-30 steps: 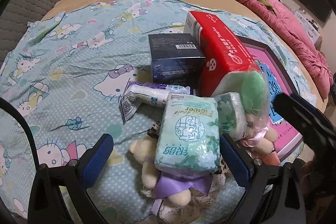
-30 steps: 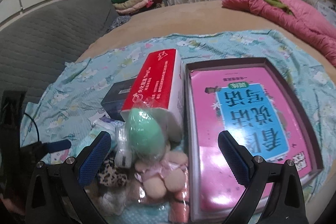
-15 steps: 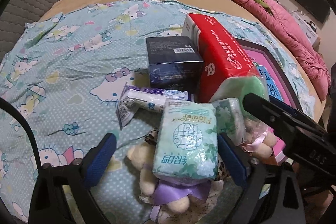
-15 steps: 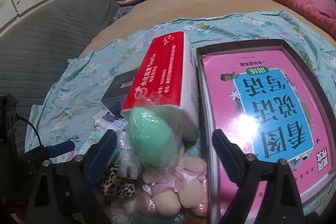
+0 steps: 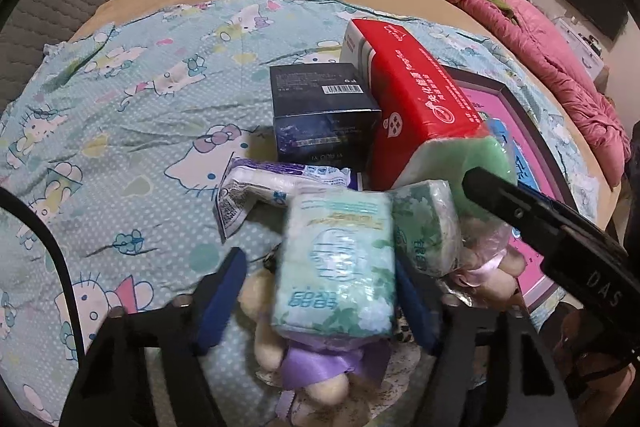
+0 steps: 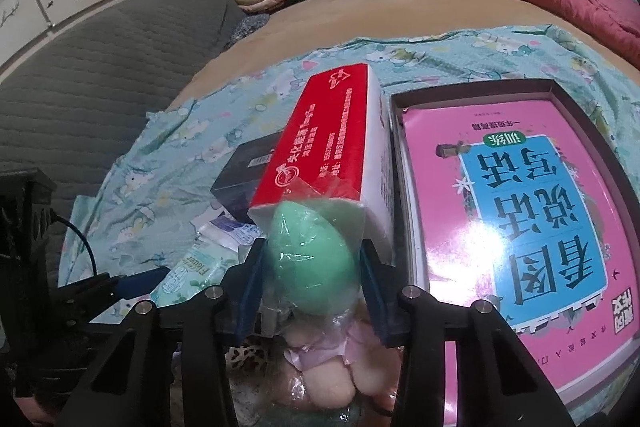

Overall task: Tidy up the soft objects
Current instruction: 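Close left tool on tissue pack while right tool closes on bagged sponge, then carry tissue pack with left tool while right tool carries sponge over pink tray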

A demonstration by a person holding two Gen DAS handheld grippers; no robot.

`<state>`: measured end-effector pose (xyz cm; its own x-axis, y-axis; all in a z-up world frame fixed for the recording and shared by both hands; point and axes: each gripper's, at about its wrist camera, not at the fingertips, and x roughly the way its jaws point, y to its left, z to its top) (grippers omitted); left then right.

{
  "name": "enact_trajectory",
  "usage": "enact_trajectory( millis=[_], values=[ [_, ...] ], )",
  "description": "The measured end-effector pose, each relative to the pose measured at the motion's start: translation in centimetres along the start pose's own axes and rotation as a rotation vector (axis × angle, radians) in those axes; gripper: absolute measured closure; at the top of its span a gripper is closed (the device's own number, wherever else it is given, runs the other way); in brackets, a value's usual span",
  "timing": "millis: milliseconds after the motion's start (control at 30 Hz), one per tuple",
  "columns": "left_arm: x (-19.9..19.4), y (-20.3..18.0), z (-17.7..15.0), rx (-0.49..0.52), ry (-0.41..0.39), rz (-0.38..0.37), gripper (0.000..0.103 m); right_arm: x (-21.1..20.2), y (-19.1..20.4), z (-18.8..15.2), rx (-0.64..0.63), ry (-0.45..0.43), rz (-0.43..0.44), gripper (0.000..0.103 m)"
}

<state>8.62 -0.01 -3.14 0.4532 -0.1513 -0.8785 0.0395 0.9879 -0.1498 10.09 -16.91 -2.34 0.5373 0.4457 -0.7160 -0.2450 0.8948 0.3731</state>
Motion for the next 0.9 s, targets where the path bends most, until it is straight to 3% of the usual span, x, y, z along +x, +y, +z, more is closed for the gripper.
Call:
enact_trajectory(
  millis=[100, 900],
  values=[
    [0.2, 0.1, 0.0, -0.013, 0.024, -0.039, 0.051, -0.4, -0.2, 0.2, 0.010, -0.011, -0.001, 0.058],
    [-5.3, -2.7, 0.5, 0.042, -0.090, 0.016, 0.054, -6.2, 0.0, 0.4, -0.034, -0.160, 0.015, 0.058]
  ],
)
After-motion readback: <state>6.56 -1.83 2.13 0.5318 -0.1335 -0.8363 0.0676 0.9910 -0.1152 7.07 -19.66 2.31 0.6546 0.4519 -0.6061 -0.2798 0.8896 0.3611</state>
